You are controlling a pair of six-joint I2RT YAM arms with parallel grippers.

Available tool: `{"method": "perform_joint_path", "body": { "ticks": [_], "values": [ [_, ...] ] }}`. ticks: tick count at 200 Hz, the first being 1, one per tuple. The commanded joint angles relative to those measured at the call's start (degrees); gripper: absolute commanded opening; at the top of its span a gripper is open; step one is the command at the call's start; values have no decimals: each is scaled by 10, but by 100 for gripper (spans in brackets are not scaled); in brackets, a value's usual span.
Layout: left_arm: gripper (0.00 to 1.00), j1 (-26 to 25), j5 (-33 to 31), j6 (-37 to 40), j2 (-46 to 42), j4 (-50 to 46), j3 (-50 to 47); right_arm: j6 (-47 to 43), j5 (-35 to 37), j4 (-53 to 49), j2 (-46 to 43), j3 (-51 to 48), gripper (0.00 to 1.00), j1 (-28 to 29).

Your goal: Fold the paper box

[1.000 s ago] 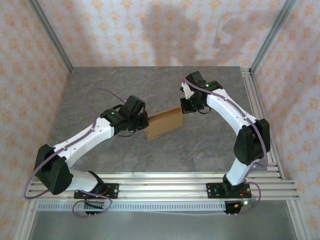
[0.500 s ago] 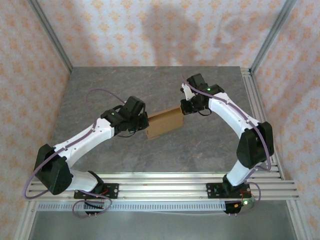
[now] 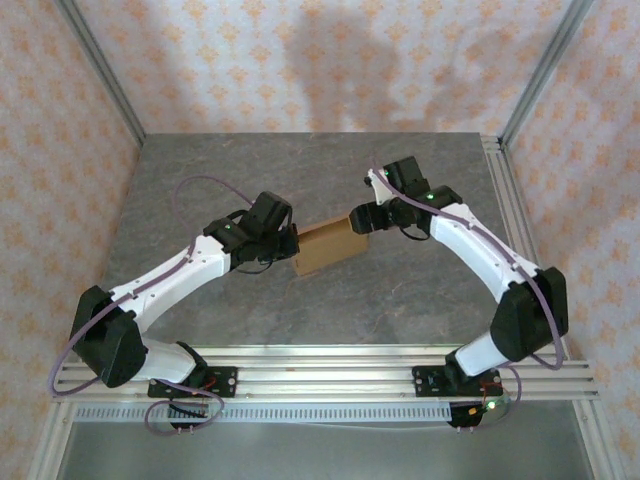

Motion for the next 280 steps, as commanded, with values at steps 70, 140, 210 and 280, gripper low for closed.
{"method": "perform_joint_path", "body": {
  "ticks": [70,140,210,280],
  "values": [
    [0,1,-1,10,21,-35,-16,100,42,87,56,25,76,-2],
    [9,1,18,18,9,-38,-1,111,37,93,70,-13,71,-2],
    [42,1,76,69,-45,20,-10,121,24,104,78,-24,69,-2],
    [84,30,-12,20,-40,8,18,120,16,107,79,-36,69,-2]
  ]
}}
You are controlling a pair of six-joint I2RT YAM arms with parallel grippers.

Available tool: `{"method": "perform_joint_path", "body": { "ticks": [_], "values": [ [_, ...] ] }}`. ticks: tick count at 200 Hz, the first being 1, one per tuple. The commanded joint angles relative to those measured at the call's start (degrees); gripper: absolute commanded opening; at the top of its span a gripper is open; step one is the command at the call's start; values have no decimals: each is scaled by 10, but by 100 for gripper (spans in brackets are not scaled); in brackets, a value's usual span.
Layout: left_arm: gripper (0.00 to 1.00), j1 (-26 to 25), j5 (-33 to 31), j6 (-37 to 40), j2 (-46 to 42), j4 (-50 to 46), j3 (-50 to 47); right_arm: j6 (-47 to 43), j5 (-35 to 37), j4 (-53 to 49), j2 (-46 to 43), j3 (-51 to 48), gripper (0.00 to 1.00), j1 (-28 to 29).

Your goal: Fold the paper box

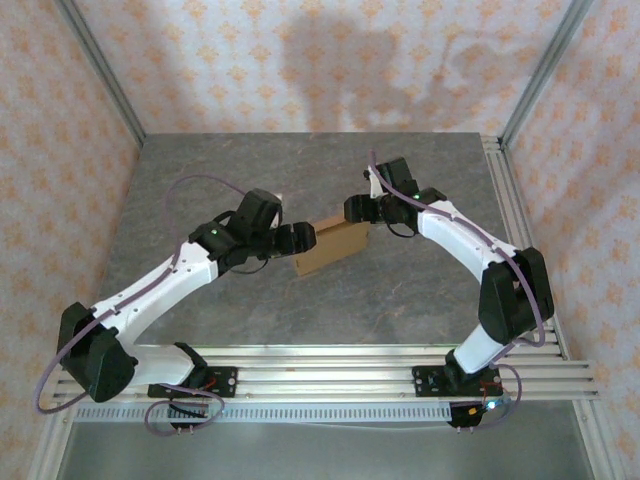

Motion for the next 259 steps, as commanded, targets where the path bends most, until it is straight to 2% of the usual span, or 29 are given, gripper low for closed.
{"method": "perform_joint_path", "body": {
  "ticks": [1,24,50,85,108,138,171,204,228,243,259],
  "values": [
    [84,23,-62,-22,17,-25,25,2,-3,-11,6,-16,69,-2],
    [83,36,-61,-37,53,-34,39,2,-7,-11,4,-18,69,-2],
    [74,43,-49,-24,89,-47,50,0,-7,-13,-4,-21,69,-2],
    [56,43,-26,-33,95,-35,10,-4,1,-20,-8,-21,69,-2],
    [51,43,-22,-40,85,-30,-32,-2,-4,-19,-6,-18,69,-2],
    [34,42,-28,-41,80,-24,-73,11,-36,4,2,-28,67,-6],
    [25,43,-18,-50,83,0,-111,18,-52,18,0,-61,57,-15],
    [8,43,-12,-53,99,20,-134,45,-98,74,-11,-109,34,-27],
    [0,43,-3,-55,109,30,-137,65,-118,95,-19,-119,17,-36],
    [0,43,-4,-52,107,28,-136,68,-122,101,-25,-117,8,-38],
    [2,43,-8,-51,100,20,-130,68,-124,99,-28,-108,8,-38]
  ]
}}
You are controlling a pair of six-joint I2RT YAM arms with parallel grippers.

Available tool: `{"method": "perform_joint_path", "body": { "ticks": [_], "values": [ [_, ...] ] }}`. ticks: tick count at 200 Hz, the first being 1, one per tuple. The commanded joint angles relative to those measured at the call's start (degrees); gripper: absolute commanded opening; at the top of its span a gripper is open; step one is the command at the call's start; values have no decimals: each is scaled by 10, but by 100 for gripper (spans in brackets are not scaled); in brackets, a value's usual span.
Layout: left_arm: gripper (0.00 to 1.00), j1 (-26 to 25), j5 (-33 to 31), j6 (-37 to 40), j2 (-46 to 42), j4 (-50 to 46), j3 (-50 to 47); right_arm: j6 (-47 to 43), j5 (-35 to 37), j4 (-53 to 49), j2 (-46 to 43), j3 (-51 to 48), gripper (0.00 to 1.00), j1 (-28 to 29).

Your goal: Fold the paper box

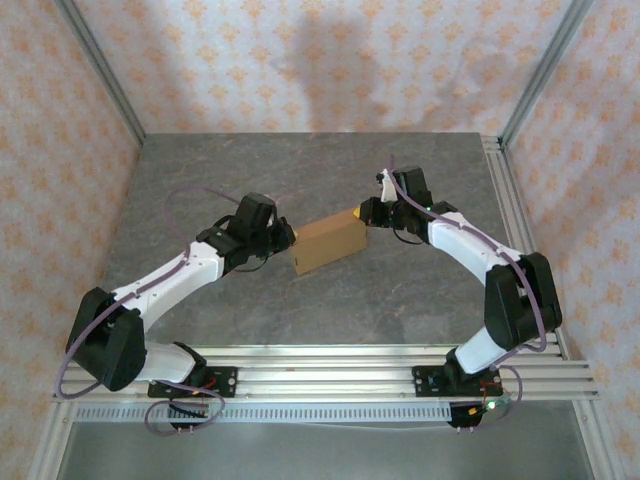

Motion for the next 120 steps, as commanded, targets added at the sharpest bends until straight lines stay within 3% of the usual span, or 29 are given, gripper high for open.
{"method": "perform_joint_path", "body": {
  "ticks": [1,10,20,32,47,73,84,107,120],
  "values": [
    [3,-7,0,11,48,-114,-43,5,-21,-27,0,-10,8,8],
    [19,-6,-3,11,44,-117,-42,4,-25,-28,0,-5,17,8],
    [32,-6,-2,10,41,-117,-41,4,-30,-25,0,-2,35,8],
    [39,-6,0,7,38,-115,-42,4,-30,-21,1,-6,39,7],
    [37,-6,1,5,35,-110,-48,1,-26,-20,5,-11,36,8],
    [10,-6,4,3,42,-105,-54,2,-24,-20,12,-18,17,5],
    [3,-6,5,4,44,-104,-52,4,-23,-19,8,-17,11,5],
    [4,-7,-10,27,41,-124,-26,0,-19,-23,-2,-9,11,5],
    [19,-7,-32,61,37,-151,11,-1,-16,-25,-8,0,27,5]
  ]
}}
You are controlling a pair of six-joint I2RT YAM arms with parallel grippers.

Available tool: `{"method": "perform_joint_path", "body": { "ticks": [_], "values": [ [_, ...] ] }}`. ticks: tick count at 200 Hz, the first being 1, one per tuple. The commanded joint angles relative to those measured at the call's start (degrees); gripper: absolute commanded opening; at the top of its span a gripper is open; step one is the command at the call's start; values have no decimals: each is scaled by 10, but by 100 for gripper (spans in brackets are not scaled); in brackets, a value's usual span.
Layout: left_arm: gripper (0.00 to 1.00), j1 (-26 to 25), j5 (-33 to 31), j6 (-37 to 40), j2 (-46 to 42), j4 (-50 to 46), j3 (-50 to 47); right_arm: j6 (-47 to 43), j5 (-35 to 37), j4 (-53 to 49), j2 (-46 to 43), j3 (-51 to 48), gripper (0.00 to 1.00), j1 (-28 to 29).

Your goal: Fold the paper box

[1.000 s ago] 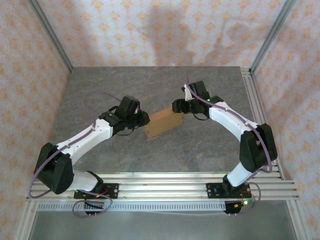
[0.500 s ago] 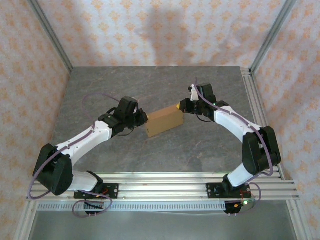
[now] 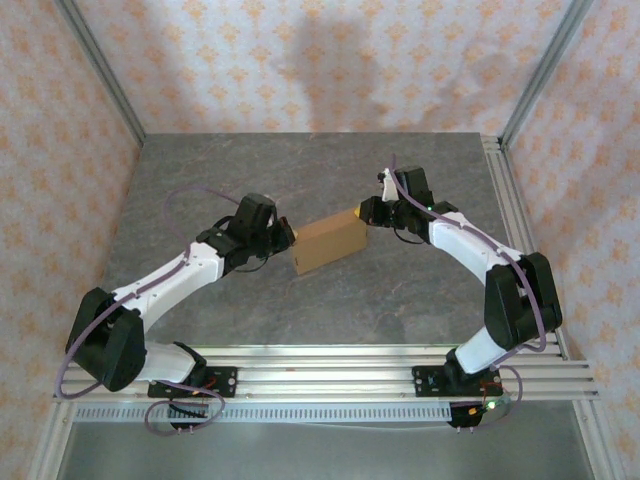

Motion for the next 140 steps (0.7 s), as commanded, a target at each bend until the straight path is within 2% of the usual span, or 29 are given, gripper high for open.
{"method": "perform_joint_path", "body": {
  "ticks": [1,19,32,52,82,121,140],
  "values": [
    [21,-7,-33,60,39,-151,10,-8,-9,-29,-8,2,29,9],
    [56,-7,-57,106,40,-185,69,-8,-4,-23,-20,9,49,8],
    [70,-7,-65,137,42,-194,103,-6,1,-16,-30,10,60,7],
    [88,-7,-65,221,50,-196,153,7,9,0,-49,7,71,1],
    [99,-14,-43,349,71,-193,217,19,26,14,-81,-11,77,-18],
    [100,-62,-5,556,124,-216,283,22,40,13,-119,-40,78,-52],
    [100,-74,-3,630,158,-231,312,20,38,5,-133,-50,78,-66]
  ]
}}
